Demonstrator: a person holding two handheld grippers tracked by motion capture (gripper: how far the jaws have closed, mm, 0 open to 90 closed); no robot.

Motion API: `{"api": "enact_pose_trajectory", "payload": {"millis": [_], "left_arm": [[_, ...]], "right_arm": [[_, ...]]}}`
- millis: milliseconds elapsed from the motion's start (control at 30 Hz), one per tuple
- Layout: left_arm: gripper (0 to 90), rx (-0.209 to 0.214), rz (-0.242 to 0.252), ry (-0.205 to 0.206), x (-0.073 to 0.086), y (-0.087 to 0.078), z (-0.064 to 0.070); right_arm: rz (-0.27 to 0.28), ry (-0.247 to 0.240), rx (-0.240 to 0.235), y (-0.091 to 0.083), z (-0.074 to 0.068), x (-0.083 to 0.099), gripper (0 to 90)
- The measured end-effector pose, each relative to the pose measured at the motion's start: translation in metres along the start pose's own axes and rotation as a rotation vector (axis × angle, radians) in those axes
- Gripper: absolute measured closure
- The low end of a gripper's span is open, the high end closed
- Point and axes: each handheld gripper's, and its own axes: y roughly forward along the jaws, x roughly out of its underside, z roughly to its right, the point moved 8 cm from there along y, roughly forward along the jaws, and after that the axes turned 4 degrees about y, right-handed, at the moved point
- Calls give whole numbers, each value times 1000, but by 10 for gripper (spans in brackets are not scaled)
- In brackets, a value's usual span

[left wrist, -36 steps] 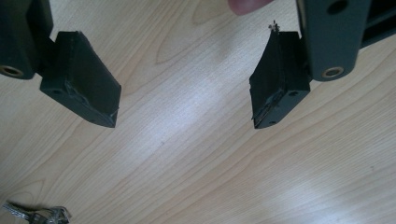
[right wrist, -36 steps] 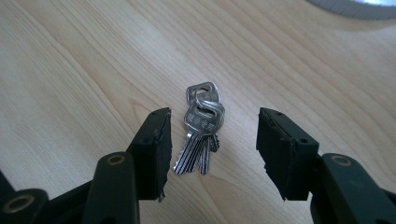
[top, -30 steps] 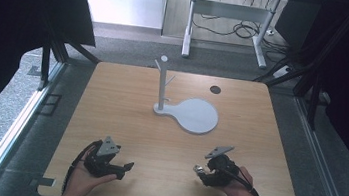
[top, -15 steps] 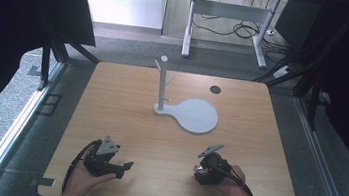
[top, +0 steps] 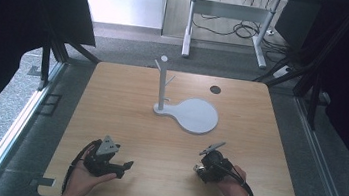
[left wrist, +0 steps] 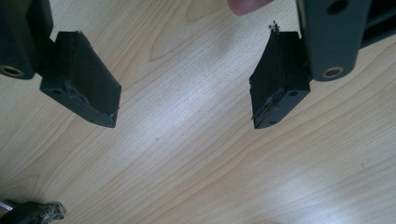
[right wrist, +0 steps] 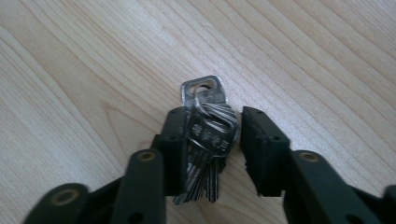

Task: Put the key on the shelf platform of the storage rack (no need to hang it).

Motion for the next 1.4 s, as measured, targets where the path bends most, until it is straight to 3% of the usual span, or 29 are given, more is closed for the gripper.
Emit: {"api": "enact_pose_trajectory", "payload": {"millis": [367,533,600,633,667,767,867,1400], "left_arm": [[250,-1,0,-3,0,0,0],[250,-3,2,-4,0,0,-1],[250,-3,0,-4,0,0,-1],[250,-3,-1,-3,0,0,-1],[250,-3,-1,0,0,0,-1],[250,-2,-3,2,0,1,-1],[249,-2,-2,-2,1,0,-1],[249,-3,-6,-1,1,0,-2]], "right_arm": [[-23,-15,-11,-1,1,0,672],[-7,-19,-6,-7,4,-2,690],[4,-26,-7,-10,4,-3,752],[36,-13,-27,-15,3,-6,853],[57,-7,-45,-19,2,-8,877],[37,-37,2,-24,6,-9,876],[9,-30,-20,-18,4,-4,874],[-13,-24,-62,-10,-2,4,802]]}}
